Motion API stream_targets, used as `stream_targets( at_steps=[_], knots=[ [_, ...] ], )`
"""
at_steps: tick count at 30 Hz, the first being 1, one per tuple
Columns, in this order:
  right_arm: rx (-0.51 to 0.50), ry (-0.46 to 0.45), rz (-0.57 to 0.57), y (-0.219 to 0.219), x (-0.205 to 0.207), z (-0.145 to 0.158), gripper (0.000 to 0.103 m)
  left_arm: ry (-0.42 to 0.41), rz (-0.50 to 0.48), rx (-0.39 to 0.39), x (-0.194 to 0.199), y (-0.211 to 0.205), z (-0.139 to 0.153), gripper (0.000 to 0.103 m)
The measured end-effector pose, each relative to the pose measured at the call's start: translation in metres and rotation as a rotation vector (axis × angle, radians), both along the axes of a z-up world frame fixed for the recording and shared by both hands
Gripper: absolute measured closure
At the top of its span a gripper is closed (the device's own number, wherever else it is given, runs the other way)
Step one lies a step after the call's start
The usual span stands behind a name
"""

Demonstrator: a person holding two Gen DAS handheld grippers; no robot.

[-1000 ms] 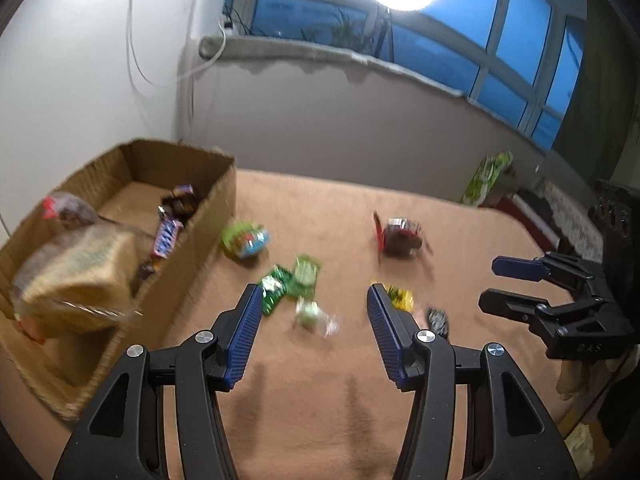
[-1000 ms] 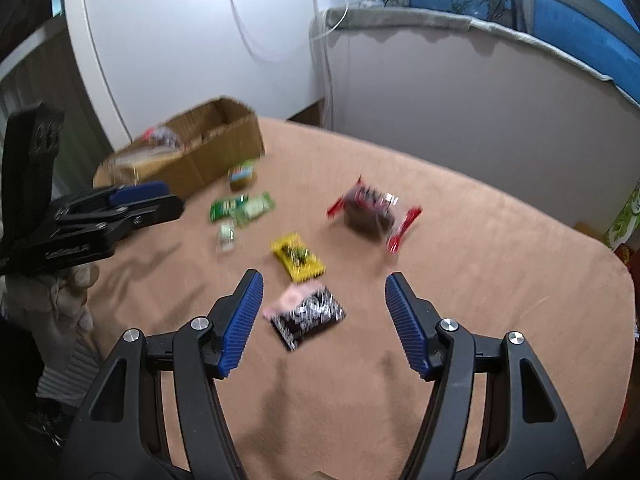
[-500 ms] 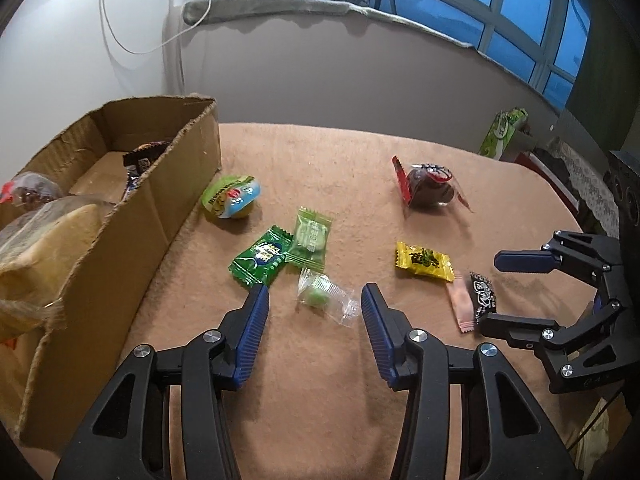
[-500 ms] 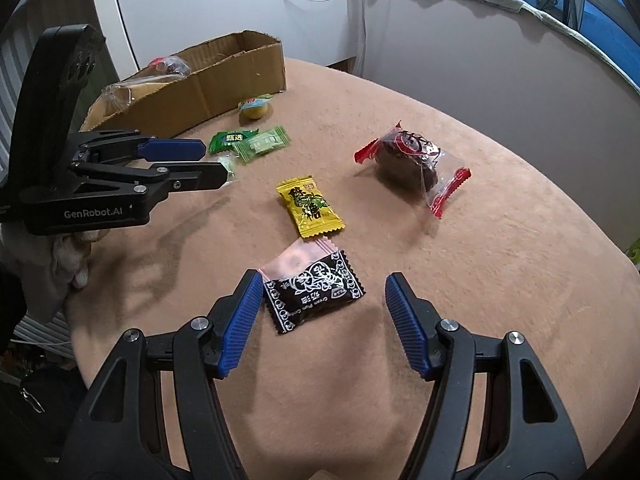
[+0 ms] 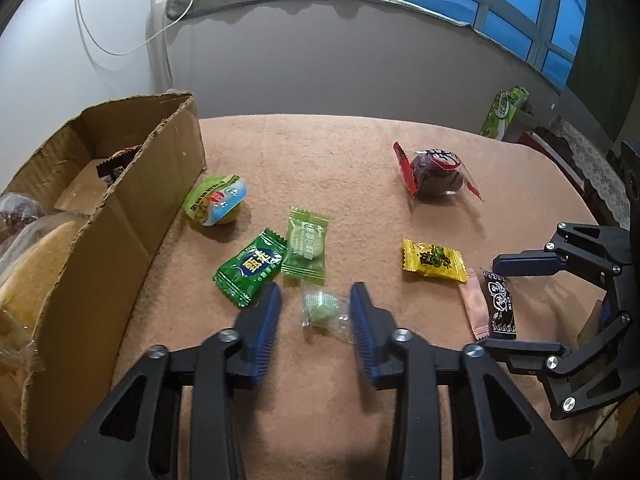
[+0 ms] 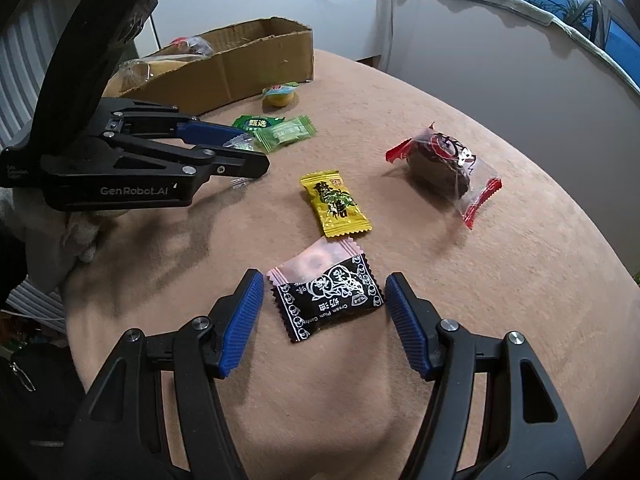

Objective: Organize snacks
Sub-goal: 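Grasp the black-and-pink candy with the right gripper while the left grasps a clear green candy, then carry the black candy and green candy into the box with both grippers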

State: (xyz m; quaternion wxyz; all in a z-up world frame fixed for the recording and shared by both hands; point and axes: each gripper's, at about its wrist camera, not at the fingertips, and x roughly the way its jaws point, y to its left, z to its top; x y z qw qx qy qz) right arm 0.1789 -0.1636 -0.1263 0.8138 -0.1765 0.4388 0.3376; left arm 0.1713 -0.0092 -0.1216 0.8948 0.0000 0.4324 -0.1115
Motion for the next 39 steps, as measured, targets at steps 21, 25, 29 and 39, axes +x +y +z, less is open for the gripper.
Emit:
stream_targets(
  at_steps=[21,25,29,39],
  knots=[
    [0.054,0.022,-0.043,-0.025,-0.009,0.011,0.064,-0.024,-0.01,-0.042,-0.015,-0.001,0.009,0.083],
    [0.073,0.013,-0.06,-0.03,-0.012,0.017,0.064,-0.046,-0.003,-0.058,-0.02,0.005,0.019,0.083],
    [0.096,-0.001,-0.068,-0.031,-0.015,0.027,0.064,-0.08,0.008,-0.072,-0.028,0.013,0.033,0.083],
    [0.159,-0.046,-0.048,-0.015,-0.014,0.065,0.064,-0.172,0.058,-0.086,-0.052,0.041,0.072,0.083]
  ],
)
